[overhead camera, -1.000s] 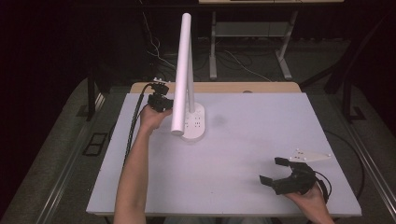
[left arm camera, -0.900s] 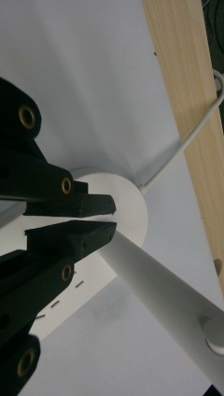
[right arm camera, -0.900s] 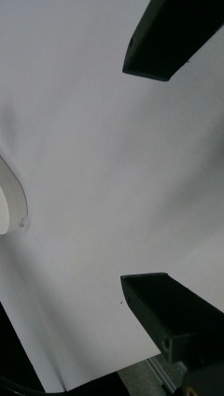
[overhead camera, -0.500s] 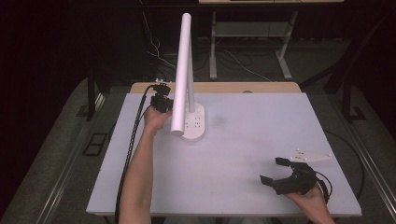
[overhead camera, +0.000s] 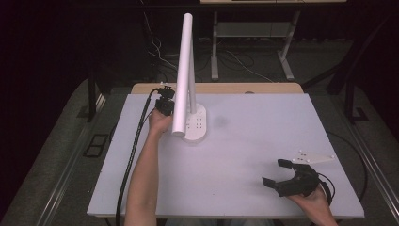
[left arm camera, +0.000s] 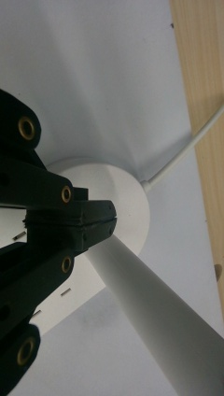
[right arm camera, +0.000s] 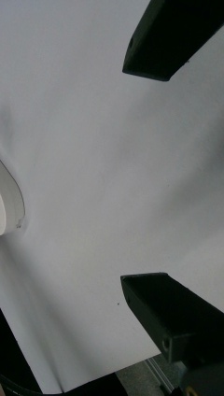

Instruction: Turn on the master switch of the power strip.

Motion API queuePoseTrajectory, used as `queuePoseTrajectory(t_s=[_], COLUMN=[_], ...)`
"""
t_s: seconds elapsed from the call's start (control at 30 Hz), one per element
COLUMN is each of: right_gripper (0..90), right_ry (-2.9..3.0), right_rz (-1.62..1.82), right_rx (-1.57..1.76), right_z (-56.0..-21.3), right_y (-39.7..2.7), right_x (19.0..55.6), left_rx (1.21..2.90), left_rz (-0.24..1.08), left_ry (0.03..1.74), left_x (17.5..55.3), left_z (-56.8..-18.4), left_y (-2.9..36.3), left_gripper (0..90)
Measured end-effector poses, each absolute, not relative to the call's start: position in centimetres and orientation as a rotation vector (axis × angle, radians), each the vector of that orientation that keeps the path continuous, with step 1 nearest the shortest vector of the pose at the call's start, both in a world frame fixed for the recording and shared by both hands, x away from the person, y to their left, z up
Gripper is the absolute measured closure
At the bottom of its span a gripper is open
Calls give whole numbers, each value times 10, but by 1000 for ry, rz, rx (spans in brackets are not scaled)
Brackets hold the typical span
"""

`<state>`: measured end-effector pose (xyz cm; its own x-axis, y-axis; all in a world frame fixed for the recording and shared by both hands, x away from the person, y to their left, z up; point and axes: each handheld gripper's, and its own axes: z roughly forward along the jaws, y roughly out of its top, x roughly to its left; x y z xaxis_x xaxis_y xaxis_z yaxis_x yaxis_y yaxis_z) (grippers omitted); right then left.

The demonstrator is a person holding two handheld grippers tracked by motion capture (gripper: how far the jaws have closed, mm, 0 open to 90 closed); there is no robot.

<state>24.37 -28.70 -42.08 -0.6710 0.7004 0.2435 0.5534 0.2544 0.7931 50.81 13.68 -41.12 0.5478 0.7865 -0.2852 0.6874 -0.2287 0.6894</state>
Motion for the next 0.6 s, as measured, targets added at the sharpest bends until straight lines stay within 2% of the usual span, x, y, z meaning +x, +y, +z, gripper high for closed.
queuePoseTrajectory(t_s=[0.23, 0.6], right_gripper=[5, 6], right_ry=[2358, 2371], right_rz=[1384, 1374], right_rx=[1190, 1183], right_z=[-421, -422], right_y=[-287, -285], right_x=[243, 243], left_rx=[1998, 1923], left_rz=[142, 119], left_ry=[1203, 1241], left_x=[508, 507], left_z=[-420, -425], left_y=[135, 138], left_gripper=[899, 900])
